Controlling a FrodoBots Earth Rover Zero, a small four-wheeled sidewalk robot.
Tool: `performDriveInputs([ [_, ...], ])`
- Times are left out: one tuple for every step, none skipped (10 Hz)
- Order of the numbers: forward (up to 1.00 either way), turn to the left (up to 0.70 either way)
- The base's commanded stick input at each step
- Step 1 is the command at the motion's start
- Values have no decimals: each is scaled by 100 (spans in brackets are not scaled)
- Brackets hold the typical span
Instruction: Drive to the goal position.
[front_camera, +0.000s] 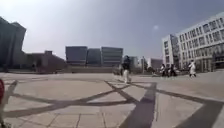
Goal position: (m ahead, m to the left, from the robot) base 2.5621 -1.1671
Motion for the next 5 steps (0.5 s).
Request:
performDriveInputs([
  [0, 0],
  [0, 0],
  [0, 0],
  [0, 0],
  [0, 0],
])
